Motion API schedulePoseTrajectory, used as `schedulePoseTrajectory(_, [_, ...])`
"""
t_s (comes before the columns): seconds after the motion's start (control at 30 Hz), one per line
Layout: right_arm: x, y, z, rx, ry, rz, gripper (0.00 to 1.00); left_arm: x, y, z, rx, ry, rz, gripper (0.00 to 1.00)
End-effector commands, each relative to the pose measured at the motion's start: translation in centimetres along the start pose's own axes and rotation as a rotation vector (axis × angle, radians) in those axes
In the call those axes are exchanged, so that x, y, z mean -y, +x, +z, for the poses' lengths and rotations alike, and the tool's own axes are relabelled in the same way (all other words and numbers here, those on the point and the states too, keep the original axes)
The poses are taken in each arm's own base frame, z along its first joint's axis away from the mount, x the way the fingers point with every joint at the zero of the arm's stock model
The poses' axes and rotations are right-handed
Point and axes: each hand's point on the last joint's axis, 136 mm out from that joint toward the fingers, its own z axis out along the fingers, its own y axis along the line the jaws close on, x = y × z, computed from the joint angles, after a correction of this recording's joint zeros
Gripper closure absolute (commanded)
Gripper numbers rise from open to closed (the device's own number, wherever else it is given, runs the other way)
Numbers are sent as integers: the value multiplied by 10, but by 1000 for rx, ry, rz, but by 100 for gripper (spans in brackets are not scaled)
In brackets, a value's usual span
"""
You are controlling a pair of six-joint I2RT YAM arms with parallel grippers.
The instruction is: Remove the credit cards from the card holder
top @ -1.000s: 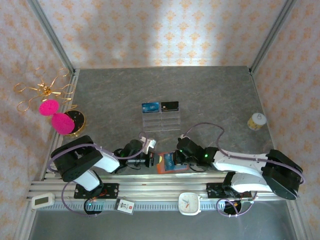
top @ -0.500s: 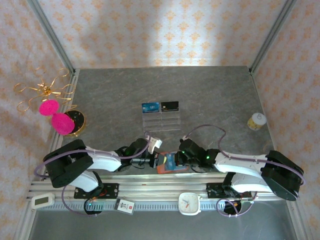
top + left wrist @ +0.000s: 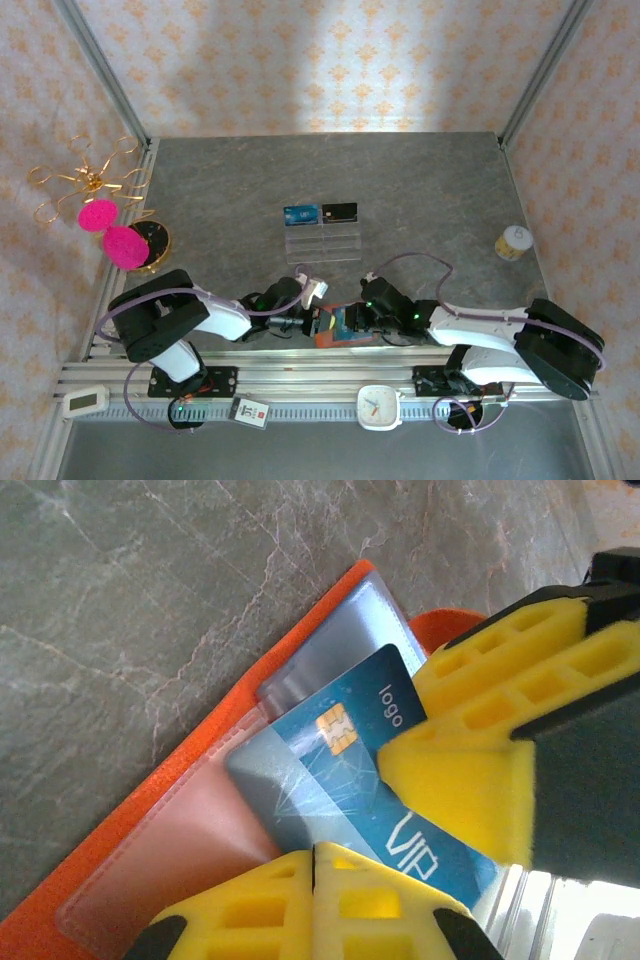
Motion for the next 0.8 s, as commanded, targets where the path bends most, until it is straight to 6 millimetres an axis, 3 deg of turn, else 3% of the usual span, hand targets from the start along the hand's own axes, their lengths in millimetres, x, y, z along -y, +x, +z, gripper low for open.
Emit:
schedulePoseTrajectory(0.0, [15, 0, -2, 17, 59, 12, 98, -29, 32, 1, -102, -97, -43, 100])
schedulePoseTrajectory(0.17, [19, -26, -34, 157, 102, -24, 100, -26, 27, -2, -85, -89, -36, 100])
schedulePoseTrajectory(0.33, [-21, -64, -76, 321, 0, -140, 100, -12, 3, -10, -17, -59, -19, 100])
schedulePoseTrajectory(0.5, [-61, -108, -97, 437, 9, -323, 100, 16, -61, -53, 220, -27, -1, 80])
schedulePoseTrajectory(0.6, [-88, -143, -110, 502, -29, -427, 100, 20, -83, -85, 329, -66, 15, 71])
schedulePoseTrajectory(0.63, [-97, -152, -113, 513, -43, -462, 100, 19, -87, -94, 353, -79, 17, 65])
schedulePoseTrajectory(0.67, [-105, -162, -114, 520, -54, -506, 100, 18, -90, -103, 372, -94, 17, 43])
schedulePoseTrajectory(0.7, [-114, -172, -115, 528, -67, -553, 100, 18, -93, -114, 395, -105, 19, 2])
schedulePoseTrajectory(0.77, [-132, -184, -116, 523, -101, -654, 100, 18, -99, -132, 437, -126, 18, 1])
